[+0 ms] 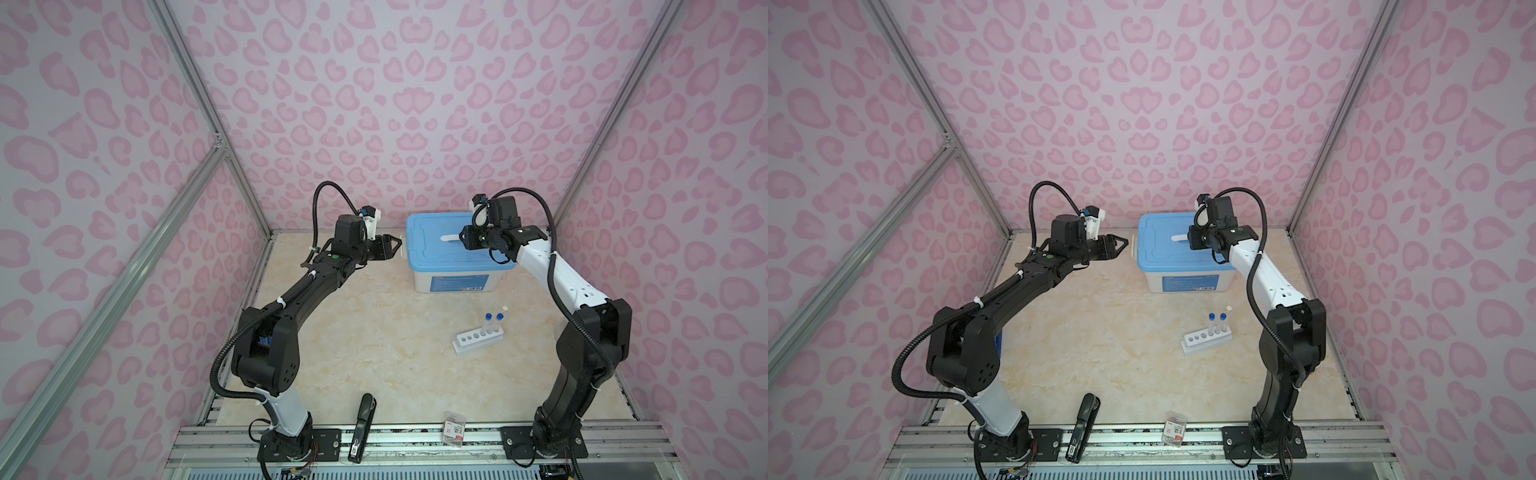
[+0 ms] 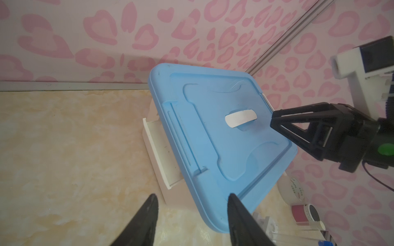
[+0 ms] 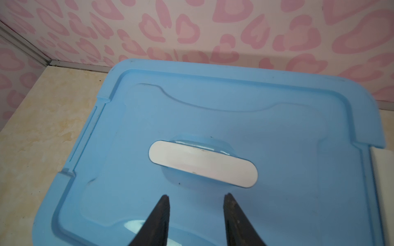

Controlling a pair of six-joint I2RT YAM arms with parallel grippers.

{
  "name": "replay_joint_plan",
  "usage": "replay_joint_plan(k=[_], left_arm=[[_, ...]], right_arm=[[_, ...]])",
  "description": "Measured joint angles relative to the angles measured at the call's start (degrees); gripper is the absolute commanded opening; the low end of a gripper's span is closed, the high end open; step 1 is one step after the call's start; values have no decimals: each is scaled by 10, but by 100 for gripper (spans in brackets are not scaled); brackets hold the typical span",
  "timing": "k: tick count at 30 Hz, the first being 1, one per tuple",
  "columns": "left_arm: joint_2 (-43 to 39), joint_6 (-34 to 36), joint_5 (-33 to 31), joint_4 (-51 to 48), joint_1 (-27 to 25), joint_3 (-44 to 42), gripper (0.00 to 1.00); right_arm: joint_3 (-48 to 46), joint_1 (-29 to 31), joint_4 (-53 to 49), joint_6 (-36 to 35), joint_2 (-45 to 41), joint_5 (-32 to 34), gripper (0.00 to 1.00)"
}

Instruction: Organize the chemistry lab equipment

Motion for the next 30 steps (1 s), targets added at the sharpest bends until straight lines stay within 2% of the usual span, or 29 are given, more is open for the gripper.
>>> replay_joint_plan(k=[8,21,30], left_arm=[[40,-32,28,45,17,-3,59],[109,-83,53,54,18,35,62],[152,-117,83,89,18,46,68]], right_arm=[[49,21,0,-16,49,14,46],[40,27,7,-24,72,16,46],[23,28,35,-28,72,20,46]])
